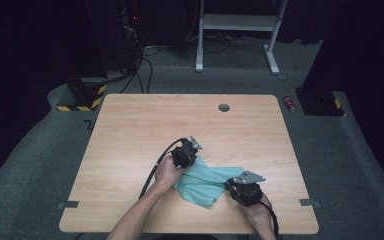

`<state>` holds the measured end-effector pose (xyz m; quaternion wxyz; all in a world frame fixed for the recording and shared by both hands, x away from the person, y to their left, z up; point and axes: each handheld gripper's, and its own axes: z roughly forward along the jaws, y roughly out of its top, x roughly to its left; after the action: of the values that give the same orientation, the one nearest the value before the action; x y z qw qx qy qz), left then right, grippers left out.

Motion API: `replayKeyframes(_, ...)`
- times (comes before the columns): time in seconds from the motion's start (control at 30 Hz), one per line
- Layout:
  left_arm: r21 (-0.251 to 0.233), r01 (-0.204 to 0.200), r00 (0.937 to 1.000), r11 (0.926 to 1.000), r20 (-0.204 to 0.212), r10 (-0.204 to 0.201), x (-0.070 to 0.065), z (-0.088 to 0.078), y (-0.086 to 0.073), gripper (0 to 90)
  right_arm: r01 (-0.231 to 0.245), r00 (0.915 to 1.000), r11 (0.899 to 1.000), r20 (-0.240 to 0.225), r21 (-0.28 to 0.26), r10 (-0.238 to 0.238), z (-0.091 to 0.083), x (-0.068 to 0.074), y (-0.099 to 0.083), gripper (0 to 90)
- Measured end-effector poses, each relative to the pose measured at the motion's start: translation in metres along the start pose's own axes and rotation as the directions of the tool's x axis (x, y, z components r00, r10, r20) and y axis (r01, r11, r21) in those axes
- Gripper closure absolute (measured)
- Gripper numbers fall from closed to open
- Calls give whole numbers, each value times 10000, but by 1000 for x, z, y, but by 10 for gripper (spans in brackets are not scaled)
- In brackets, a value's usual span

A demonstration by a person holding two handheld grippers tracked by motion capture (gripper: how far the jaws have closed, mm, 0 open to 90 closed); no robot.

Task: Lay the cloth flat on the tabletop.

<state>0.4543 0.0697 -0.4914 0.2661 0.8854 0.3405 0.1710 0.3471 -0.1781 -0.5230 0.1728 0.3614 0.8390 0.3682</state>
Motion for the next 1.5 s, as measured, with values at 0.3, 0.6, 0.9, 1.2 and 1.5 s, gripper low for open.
replayKeyframes(0.3, -616, 934, 9928, 9937, 808, -883, 17, -9, -5, 835, 13, 10000, 10000, 2, -4, -13, 0, 0, 0, 742)
replayKeyframes(0.6, -296, 1033, 9869, 9942, 1277, -987, 4, 16, -3, 681, 10, 10000, 10000, 2, -2, -10, 0, 0, 0, 742)
replayKeyframes(0.9, -97, -83, 9973, 9999, 723, 89, -6, 17, 5, 900, 18, 10000, 10000, 5, -3, -18, 0, 0, 0, 742)
replayKeyframes(1.2, -1044, 1553, 9875, 9823, -119, -1573, 37, -6, -1, 900, 26, 10000, 10000, 15, -1, -26, 0, 0, 0, 742)
replayKeyframes(1.5, -985, 2236, 9652, 9697, -1157, -2343, 69, -12, -20, 900, 112, 9999, 9999, -52, 0, -112, 3, -1, 3, 752)
